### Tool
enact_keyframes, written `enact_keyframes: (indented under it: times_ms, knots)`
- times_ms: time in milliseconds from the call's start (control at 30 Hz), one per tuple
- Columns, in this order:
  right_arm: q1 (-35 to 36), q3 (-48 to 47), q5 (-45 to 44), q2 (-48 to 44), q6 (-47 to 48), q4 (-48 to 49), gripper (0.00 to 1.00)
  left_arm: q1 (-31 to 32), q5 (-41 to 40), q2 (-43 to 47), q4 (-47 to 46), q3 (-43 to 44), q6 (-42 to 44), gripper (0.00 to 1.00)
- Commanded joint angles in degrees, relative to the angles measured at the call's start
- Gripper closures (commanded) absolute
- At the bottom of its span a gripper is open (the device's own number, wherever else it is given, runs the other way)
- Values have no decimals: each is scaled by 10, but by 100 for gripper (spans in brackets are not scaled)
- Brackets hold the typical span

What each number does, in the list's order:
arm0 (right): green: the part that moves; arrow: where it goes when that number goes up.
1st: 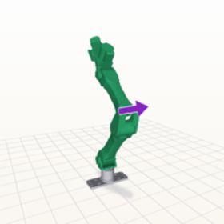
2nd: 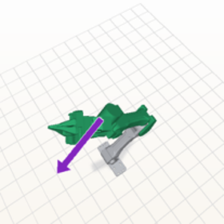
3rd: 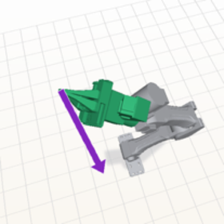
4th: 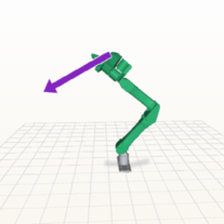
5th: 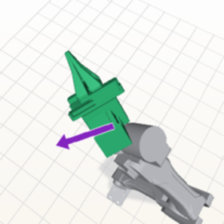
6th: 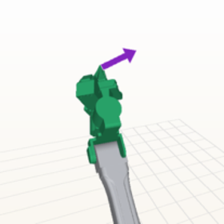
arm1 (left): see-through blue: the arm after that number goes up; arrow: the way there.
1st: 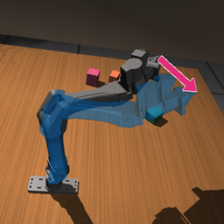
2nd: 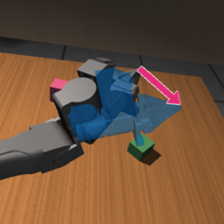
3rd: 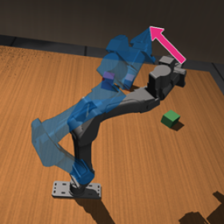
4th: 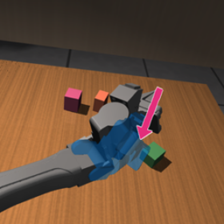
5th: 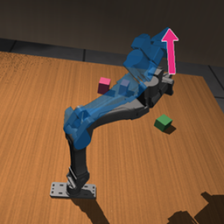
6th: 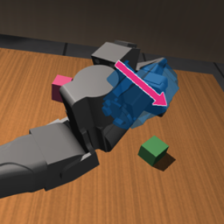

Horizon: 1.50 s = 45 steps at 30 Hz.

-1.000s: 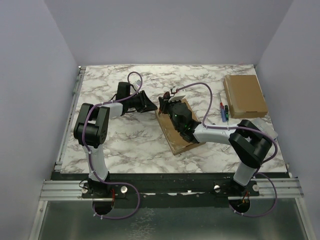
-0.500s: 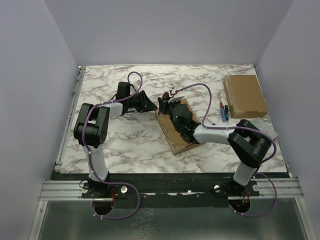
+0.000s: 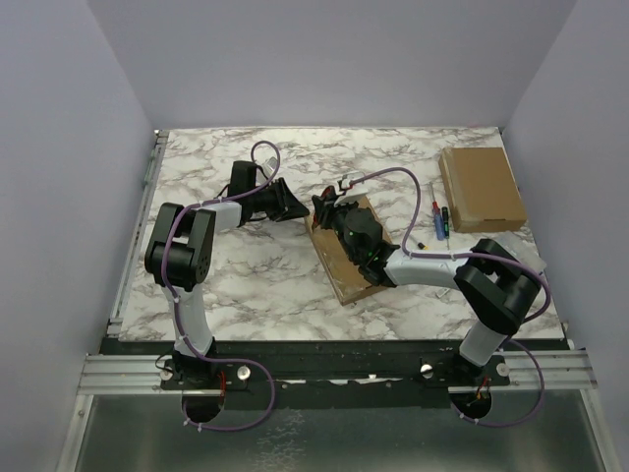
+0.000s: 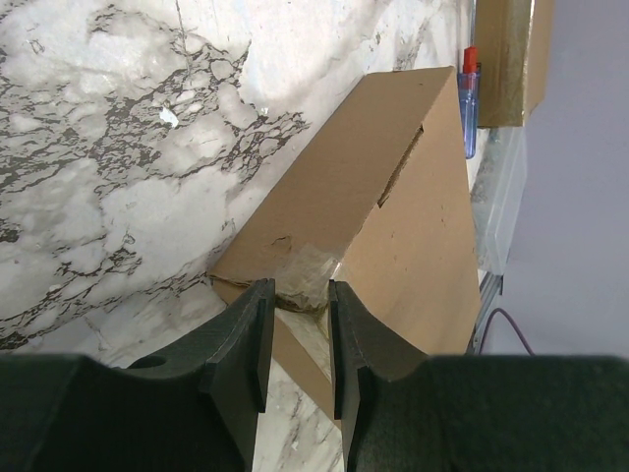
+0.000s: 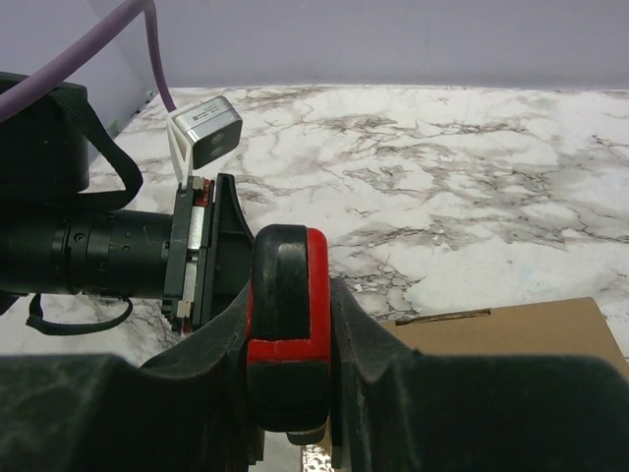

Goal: Unpack the express box
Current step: Cut the express box at the center of the board.

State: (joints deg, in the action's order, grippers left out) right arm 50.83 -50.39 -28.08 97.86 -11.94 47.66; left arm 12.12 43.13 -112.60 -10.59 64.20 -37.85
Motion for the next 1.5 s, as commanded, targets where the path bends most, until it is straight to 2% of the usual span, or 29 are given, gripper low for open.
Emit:
enact_keyframes:
  times_ms: [0,500,867,1200,1467]
  knots:
    - [10,10,2,2,9,-17,100,1,-49,-26,37,0,29,68]
    - [40,17,-35,15,74,-42,100,6,-99,-27,67,6,40,68]
    - [54,63,-37,-35,48,-74,100,7,-131,-28,86,10,45,68]
    - [87,80,-84,-66,40,-120,100,8,-162,-31,92,12,42,67]
    - [91,52,-89,-83,5,-224,100,14,-173,-32,98,15,52,67]
